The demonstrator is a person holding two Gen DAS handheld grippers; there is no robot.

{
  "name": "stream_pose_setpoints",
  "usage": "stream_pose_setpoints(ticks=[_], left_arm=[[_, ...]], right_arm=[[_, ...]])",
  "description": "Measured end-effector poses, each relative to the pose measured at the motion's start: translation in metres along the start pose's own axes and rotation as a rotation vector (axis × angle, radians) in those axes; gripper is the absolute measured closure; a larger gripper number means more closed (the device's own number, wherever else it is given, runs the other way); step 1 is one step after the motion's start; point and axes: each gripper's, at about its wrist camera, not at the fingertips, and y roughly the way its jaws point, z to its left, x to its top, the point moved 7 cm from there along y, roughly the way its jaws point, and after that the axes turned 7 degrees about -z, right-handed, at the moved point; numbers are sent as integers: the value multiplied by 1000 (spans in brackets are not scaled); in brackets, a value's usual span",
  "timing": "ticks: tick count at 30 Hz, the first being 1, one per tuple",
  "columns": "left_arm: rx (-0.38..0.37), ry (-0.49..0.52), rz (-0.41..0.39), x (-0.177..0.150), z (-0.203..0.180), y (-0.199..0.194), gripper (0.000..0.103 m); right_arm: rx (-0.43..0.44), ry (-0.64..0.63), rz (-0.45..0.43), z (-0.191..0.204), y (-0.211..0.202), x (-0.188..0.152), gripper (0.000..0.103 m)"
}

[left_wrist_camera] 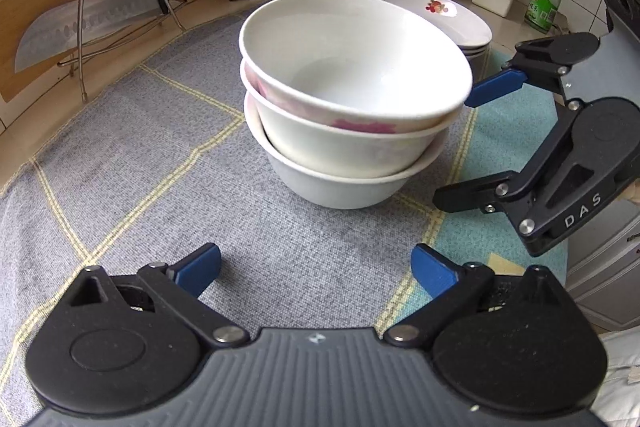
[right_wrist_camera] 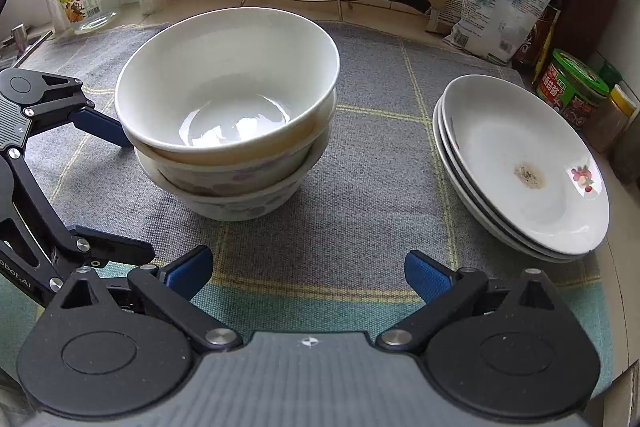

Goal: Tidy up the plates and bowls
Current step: 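Close the right tool on one rim of the bowl stack while the left tool grips the opposite rim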

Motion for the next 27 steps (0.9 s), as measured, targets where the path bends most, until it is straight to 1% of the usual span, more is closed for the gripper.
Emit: stream_pose_setpoints(ticks=[3,5,8,13,17,20,23,27], left_arm=[[28,25,11,0,-6,2,0],[38,10,15,0,-5,4,0],[64,-17,31,3,-5,5,0],[112,-70,30,5,-5,9,0],[147,-107,29,6,-5,10,0],[153,-116,28,7,-5,12,0],[140,-100,13,6,-5,12,0],[93,-45,-12,7,-3,12,0]], right_arm=[[69,-31,3,-3,12,0,0],[133,-34,-13,-7,16,1,0],[200,-111,-28,-11,18,4,0],[279,-195,-61,-14,19,4,0],[294,-206,-82,-15,19,3,0],[294,-201,-97,-16,21,4,0],[291,-199,-94,-16,21,5,0],[278,-193,-64,-15,22,7,0]])
